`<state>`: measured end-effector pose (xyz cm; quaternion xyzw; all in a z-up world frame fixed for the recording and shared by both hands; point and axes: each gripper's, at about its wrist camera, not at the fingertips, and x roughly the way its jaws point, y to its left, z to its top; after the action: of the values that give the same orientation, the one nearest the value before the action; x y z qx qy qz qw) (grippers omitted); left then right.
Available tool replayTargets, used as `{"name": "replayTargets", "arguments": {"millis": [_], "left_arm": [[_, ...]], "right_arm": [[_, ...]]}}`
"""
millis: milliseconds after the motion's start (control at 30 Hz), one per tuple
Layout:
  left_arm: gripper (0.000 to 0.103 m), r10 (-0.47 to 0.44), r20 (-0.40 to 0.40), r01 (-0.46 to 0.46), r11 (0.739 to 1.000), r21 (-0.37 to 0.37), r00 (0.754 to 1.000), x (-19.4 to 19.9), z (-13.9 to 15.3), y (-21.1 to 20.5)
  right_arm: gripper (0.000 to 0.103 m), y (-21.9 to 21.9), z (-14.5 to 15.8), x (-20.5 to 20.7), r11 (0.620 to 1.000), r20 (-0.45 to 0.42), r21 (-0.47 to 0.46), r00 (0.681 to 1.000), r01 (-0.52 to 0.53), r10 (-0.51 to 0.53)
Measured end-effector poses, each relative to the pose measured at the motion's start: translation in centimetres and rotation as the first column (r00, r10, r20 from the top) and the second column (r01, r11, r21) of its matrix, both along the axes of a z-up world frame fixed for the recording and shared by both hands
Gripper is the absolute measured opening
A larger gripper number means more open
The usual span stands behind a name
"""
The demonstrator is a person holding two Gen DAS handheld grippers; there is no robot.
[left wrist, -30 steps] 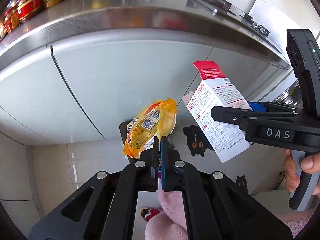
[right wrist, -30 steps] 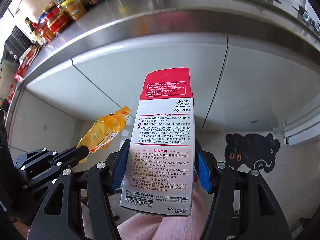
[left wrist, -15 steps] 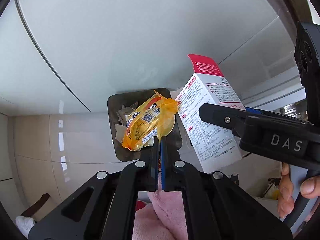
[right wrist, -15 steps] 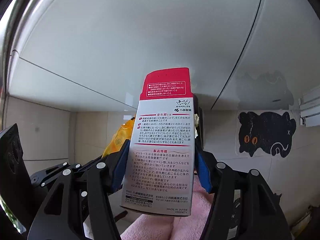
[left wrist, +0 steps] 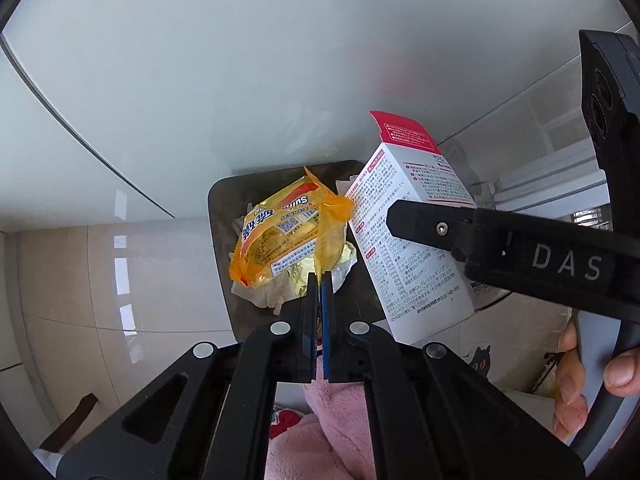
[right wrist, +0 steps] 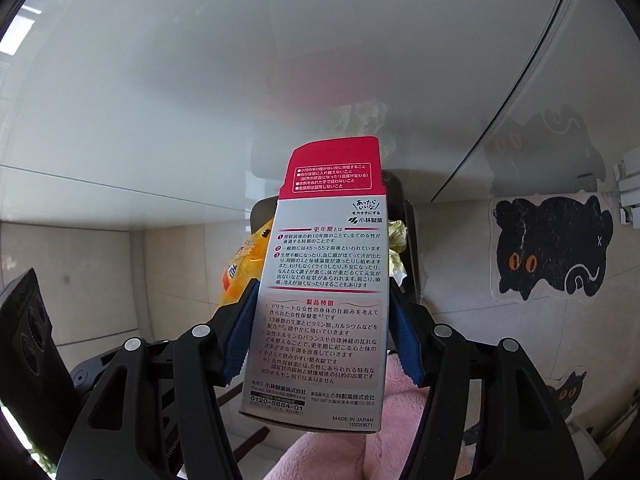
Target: Collect trash
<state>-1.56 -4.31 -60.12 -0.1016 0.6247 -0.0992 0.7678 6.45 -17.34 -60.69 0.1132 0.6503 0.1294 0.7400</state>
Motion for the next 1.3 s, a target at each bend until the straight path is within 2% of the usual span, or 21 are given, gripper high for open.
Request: {"name": "replayTargets", "arguments": {"millis": [100,167,267,300,433,500,567,633,733,867,1000,1167,1300], "left_arm": [[0.003,0.003,-0.007,-0.003,1.0,-0.01,1.0,0.4,-0.2,-0.1],[0.014,0.008,-0.004,-0.008,1.0,0.0,1.0,0.7,-0.1,0.2],[0.03,0.011,0.0,-0.011,1.0,0.017,1.0,1.0,0.2,0.5],[0.032,0.012,0.002,-0.012,1.0,0.022,1.0,1.1,0.4,0.7],[0.057,0.013,0.016,-0.014,0.999,0.052,1.0,1.1,1.6,1.0],[0.064,0.018,0.031,-0.02,0.998,0.059,0.999,0.9,2.6,1.2],[0.077,0.026,0.049,-0.029,0.998,0.06,0.998,0.6,4.0,1.4],[0.085,0.036,0.065,-0.04,0.998,0.055,0.997,0.3,5.5,1.5],[0.095,0.056,0.089,-0.059,0.998,0.031,0.994,-0.4,8.1,2.0],[0.095,0.065,0.144,-0.069,0.997,0.026,0.987,-2.0,13.2,2.4],[0.095,0.023,0.263,-0.046,0.996,0.082,0.965,-3.8,20.0,1.9],[0.095,0.0,0.396,-0.049,0.993,0.112,0.918,-5.8,29.1,2.2],[0.095,0.008,0.439,-0.075,0.988,0.136,0.898,-6.7,34.5,2.2]], "right_arm": [[0.066,-0.1,-0.6,0.5,1.0,-0.022,0.005,1.0,0.02,-0.02],[0.078,-0.3,-0.9,0.7,0.999,-0.019,-0.002,0.999,0.032,-0.032],[0.085,-0.3,-0.5,0.9,0.999,-0.013,0.0,0.999,0.041,-0.041],[0.085,-0.3,-0.3,1.0,0.999,-0.009,-0.001,0.999,0.044,-0.044],[0.087,-0.6,0.5,1.1,0.998,-0.003,0.003,0.998,0.06,-0.06],[0.088,-0.7,1.5,1.0,0.998,0.004,0.005,0.998,0.067,-0.067],[0.098,-0.8,2.7,0.7,0.997,0.02,0.007,0.997,0.077,-0.077],[0.099,-1.0,4.4,0.2,0.997,0.04,0.014,0.996,0.081,-0.082],[0.1,-1.4,7.6,-1.0,0.997,0.079,0.023,0.994,0.077,-0.079],[0.1,-2.1,13.0,-3.0,0.998,0.161,0.002,0.985,0.062,-0.062],[0.1,-2.3,19.3,-5.2,1.0,0.248,-0.03,0.969,0.01,-0.002],[0.1,-3.0,27.8,-7.7,0.996,0.389,-0.093,0.921,0.015,0.022],[0.1,-3.9,34.5,-9.3,0.994,0.499,-0.092,0.867,0.053,0.0]]}}
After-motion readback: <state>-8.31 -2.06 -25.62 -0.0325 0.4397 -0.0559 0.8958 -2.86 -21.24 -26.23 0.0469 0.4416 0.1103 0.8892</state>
